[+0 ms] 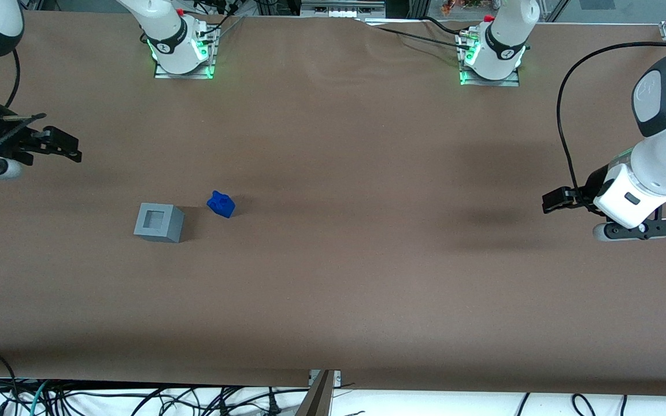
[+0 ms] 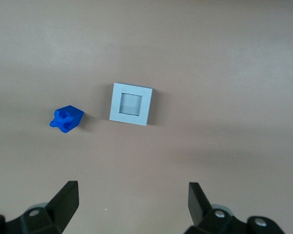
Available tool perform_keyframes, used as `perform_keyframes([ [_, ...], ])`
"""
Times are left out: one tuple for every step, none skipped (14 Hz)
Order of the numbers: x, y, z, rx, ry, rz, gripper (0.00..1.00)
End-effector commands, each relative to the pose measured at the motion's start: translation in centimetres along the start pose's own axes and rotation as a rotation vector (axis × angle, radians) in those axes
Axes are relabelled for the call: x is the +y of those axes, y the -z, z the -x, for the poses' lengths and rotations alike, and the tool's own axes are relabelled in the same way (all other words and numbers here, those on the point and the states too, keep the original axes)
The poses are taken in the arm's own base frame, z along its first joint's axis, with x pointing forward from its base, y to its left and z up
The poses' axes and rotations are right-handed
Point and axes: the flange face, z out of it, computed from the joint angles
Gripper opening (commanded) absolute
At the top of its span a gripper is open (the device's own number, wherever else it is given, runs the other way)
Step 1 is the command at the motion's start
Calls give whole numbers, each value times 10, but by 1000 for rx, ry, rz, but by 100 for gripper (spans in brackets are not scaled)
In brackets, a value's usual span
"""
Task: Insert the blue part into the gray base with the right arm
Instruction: 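Move the open right gripper over the blue part beside the gray base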
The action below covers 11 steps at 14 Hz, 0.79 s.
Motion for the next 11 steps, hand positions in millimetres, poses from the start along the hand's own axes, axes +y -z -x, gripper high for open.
perform_keyframes([
  [-35, -30, -12, -3, -27, 3, 100],
  [-44, -40, -14, 5, -45, -2, 99],
  [-54, -55, -17, 9, -58, -4, 100],
  [-72, -75, -21, 17, -68, -7, 100],
  [-88, -98, -22, 22, -105, -9, 100],
  [-105, -117, -21, 37, -136, -12, 100],
  [-116, -139, -18, 44, -154, -13, 100],
  [-126, -155, -14, 53, -144, -16, 100],
  [-133, -169, -8, 50, -145, -20, 100],
  [-141, -184, -4, 41, -161, -20, 100],
  [-147, -197, -1, 38, -184, -21, 100],
])
